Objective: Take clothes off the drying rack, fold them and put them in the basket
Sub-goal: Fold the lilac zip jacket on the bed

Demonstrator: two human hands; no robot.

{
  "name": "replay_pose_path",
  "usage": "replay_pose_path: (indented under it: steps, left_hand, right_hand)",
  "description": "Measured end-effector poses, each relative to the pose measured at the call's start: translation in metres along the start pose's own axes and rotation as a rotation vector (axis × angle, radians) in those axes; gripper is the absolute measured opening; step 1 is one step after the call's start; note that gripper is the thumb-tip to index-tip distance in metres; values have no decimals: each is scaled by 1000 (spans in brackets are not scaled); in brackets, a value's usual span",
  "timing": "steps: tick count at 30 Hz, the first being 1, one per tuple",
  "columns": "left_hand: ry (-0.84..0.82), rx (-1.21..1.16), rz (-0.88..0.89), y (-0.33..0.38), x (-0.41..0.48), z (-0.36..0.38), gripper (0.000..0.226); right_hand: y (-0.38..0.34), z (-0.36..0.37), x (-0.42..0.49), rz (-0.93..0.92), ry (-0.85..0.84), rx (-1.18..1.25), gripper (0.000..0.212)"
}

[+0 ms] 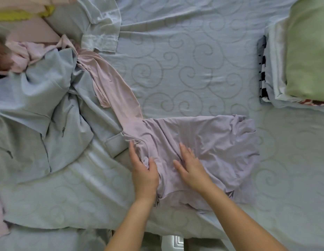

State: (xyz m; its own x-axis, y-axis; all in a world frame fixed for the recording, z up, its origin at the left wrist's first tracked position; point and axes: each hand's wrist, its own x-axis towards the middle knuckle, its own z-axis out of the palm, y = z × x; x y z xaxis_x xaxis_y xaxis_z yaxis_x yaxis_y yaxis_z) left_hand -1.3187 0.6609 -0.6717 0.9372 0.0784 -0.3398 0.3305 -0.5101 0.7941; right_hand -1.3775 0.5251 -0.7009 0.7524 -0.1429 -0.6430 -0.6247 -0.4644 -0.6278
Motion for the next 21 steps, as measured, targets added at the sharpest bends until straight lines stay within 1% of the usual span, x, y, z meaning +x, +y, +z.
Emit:
replay_pose_path:
  steps: [3,5,6,7,9,11,12,14,16,18,20,21]
  left_hand:
    - [-205,26,202,33,-25,26,78]
    - [-333,147,291,52,-45,50,82]
    - [-409,225,316,58,-54,65,85]
    - [-502,315,332,64,-63,81,91]
    - [-667,464,368,76,-78,109,99]
    - [-769,520,410,82,-89,130,96]
    - [-800,522,419,83,-93,138,94]
    - [-803,524,427,78,-93,147,89]
    - [-745,481,394,71,-84,149,82]
    - [-695,464,410,65,-69,149,81]
    - [-692,526,506,62,-52,152,81]
    - [-706,567,563,63,-45,155,81]
  right_hand:
    - [-12,-34,-1,145,47,656,59]
    - [-8,-57,-7,217,28,1091,59]
    - [0,-69,-10,227,32,1234,60]
    - [11,-79,-13,231,59,1319,62]
    - [38,-95,-16,277,168,1335,65]
    - [68,-104,-19,420,318,1254,72]
    - [81,-109,-22,465,346,1207,71]
    - [101,-114,-28,473,302,1127,57]
    - [109,-116,-34,467,258,1059,47]
    - [114,-112,-35,404,286,923,33]
    - [116,-104,-36,333,341,774,9]
    - [116,-97,-37,318,353,717,19]
